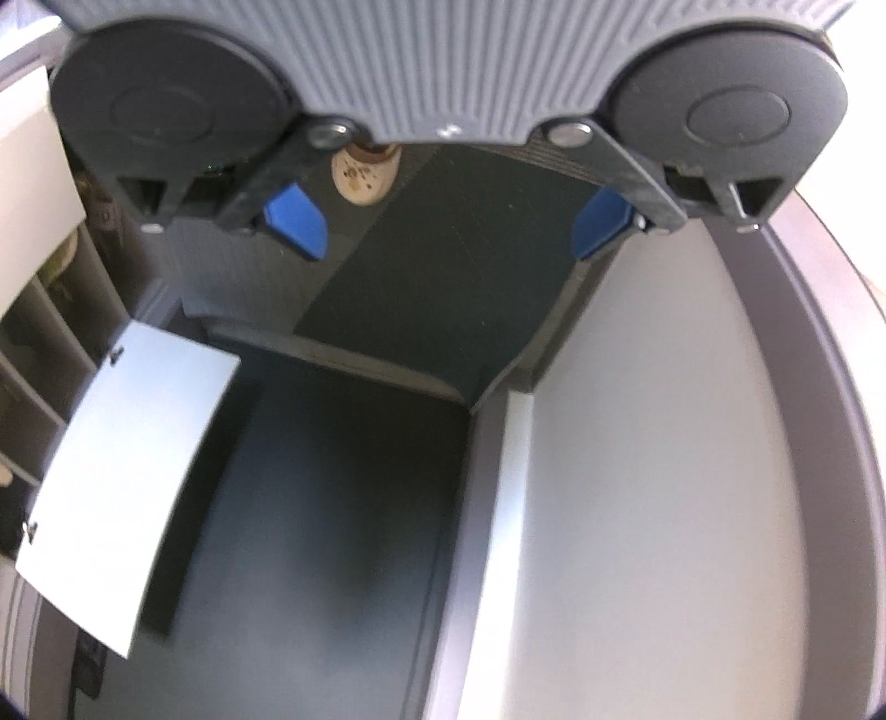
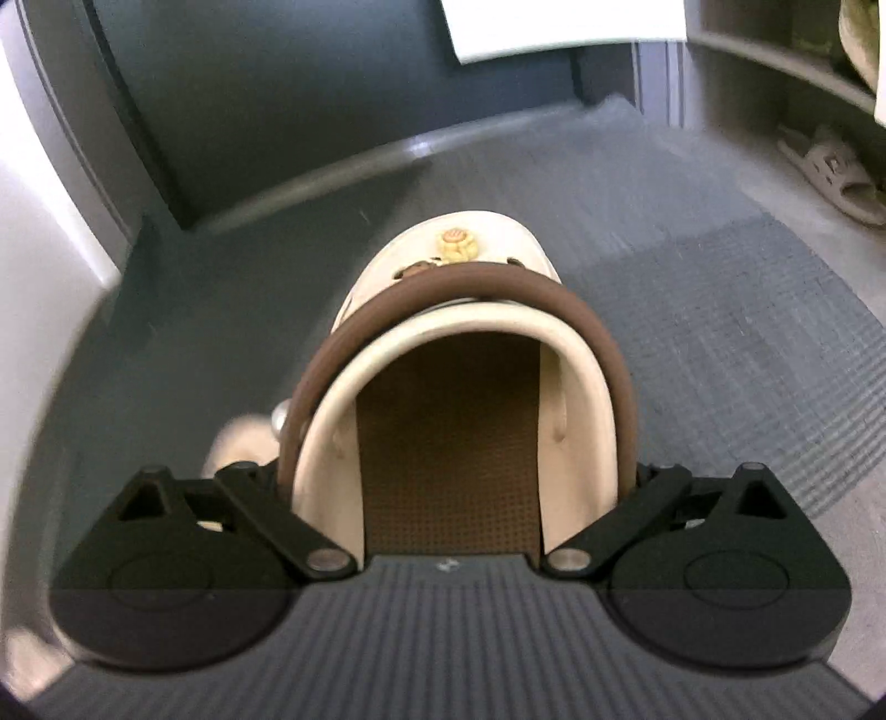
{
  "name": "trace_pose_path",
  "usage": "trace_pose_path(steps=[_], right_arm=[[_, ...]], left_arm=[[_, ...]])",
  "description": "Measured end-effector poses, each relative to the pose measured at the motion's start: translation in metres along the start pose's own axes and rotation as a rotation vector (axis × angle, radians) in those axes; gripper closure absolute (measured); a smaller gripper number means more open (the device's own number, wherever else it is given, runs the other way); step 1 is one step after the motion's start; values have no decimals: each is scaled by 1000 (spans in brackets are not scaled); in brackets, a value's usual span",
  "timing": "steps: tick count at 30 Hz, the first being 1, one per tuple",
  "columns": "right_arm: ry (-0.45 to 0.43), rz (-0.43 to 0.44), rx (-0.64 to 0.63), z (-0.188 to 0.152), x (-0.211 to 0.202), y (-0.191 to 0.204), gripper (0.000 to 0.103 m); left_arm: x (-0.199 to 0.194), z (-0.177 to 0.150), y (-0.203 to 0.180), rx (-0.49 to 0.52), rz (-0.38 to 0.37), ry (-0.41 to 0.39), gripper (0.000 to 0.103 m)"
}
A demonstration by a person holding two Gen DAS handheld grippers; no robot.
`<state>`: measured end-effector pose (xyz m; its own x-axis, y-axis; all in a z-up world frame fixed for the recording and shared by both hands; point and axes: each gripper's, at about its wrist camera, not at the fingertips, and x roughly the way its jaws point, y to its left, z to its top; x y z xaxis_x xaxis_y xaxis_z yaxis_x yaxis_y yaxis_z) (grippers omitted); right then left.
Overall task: Organize scattered shoes
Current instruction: 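Carry the clog with the right gripper and set it beside its pair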
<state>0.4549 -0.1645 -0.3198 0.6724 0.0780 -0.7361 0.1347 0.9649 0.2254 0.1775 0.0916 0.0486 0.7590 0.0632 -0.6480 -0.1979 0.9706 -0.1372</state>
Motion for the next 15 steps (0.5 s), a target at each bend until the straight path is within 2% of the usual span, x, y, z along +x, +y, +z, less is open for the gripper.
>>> trace_pose_path(steps=[5,7,10,13,15], right_arm=[[-62,35,52,18,-23,50,2],[-35,94,53,6,-10,90,2],[-3,130,21,-12,8,134,2],[43,163,-23,-39,31,177,2],[82,178,-32,-50,46,191,2]], left_arm=[[-15,0,17,-51,10,-19,6],[-20,-1,20,-66,12,-14,6],[-23,-4,21,-72,8,-5,6],[-17,-6,13,-32,0,5,6],[-7,-6,7,9,22,13,6]])
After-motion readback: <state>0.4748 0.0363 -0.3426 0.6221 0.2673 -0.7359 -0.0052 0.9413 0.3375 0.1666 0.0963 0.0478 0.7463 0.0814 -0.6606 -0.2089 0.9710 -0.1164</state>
